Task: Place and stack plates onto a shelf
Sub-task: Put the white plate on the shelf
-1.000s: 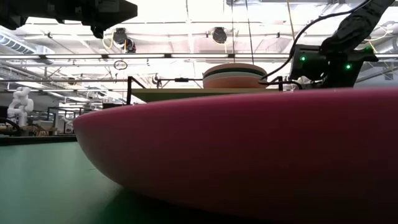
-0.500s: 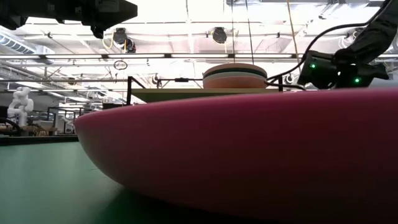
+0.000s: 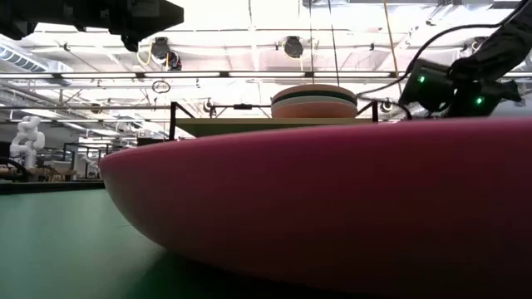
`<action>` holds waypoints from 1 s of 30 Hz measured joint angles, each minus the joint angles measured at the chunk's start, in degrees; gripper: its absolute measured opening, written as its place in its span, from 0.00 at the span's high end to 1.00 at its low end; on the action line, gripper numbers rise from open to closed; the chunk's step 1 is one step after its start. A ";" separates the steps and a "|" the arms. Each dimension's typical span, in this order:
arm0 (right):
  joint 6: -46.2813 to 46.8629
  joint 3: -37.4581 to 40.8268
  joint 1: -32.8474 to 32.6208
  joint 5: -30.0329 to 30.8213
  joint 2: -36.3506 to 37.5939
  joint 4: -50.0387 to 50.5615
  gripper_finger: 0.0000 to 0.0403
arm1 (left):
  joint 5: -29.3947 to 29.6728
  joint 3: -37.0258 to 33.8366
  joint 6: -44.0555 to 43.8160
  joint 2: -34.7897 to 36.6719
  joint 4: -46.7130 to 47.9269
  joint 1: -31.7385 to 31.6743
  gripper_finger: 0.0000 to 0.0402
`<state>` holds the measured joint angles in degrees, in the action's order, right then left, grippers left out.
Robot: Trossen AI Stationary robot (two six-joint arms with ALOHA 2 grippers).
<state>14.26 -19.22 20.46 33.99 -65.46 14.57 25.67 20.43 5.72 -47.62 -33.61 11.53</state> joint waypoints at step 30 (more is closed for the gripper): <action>-9.44 -7.77 -2.59 -7.40 30.55 -20.12 1.00 | 0.13 0.00 -0.07 0.00 1.55 -1.85 0.77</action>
<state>4.82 -26.99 17.87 26.59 -34.91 -5.55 25.80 20.43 5.65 -47.62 -32.06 9.68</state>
